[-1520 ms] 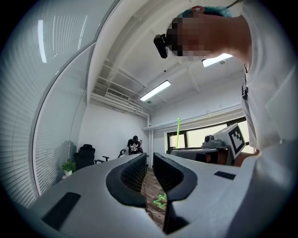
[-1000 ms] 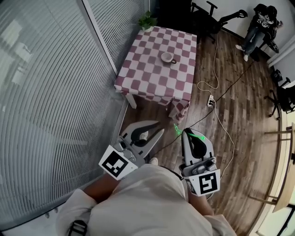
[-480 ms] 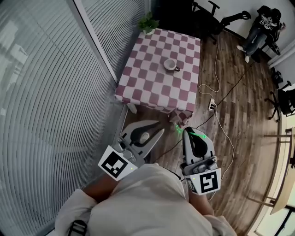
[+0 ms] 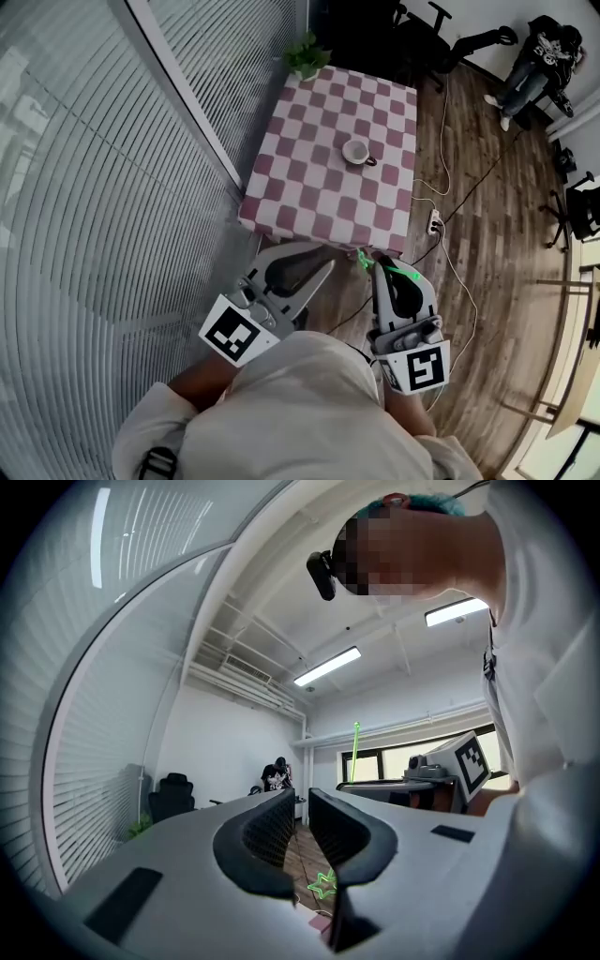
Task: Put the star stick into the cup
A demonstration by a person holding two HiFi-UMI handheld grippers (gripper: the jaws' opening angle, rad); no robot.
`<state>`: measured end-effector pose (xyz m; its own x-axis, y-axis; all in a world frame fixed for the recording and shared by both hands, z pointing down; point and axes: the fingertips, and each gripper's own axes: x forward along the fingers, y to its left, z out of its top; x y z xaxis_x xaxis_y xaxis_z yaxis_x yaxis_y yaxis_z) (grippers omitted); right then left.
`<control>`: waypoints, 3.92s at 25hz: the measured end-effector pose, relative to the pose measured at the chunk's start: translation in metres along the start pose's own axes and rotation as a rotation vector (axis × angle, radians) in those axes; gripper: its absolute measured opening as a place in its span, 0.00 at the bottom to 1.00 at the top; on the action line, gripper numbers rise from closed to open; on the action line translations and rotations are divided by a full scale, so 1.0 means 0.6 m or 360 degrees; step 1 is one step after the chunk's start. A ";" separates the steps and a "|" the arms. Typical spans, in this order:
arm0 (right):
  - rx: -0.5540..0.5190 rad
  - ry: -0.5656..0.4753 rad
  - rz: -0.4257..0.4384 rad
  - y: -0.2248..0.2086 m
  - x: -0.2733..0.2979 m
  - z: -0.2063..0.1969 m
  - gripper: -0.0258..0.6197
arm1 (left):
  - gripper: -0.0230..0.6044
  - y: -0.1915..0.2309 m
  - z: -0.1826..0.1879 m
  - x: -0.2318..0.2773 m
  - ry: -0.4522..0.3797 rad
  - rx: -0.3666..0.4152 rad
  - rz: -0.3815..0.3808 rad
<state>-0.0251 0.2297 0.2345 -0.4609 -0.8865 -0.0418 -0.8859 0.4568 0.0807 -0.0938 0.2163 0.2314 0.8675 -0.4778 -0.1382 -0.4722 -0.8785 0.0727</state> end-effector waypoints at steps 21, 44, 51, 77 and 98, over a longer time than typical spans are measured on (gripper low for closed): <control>-0.0015 0.0049 -0.0069 -0.062 0.166 -0.021 0.10 | 0.15 0.165 -0.018 0.062 -0.0008 -0.0090 -0.0059; 0.0016 0.0047 -0.0038 -0.248 0.250 -0.057 0.10 | 0.15 0.244 -0.051 0.253 0.0048 -0.0040 -0.0070; 0.0028 0.0041 -0.0005 -0.319 0.273 -0.070 0.10 | 0.15 0.265 -0.066 0.323 0.0066 -0.0035 -0.0039; 0.0043 0.0043 -0.0038 -0.406 0.353 -0.092 0.10 | 0.15 0.345 -0.090 0.405 0.0117 -0.0046 -0.0048; 0.0057 0.0138 -0.0101 -0.423 0.389 -0.156 0.10 | 0.15 0.405 -0.152 0.413 0.0212 -0.0053 -0.0085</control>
<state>0.0973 -0.1003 0.2977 -0.3990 -0.9160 0.0408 -0.9151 0.4006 0.0450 0.0205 -0.1158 0.3052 0.9053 -0.4247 -0.0104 -0.4216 -0.9011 0.1015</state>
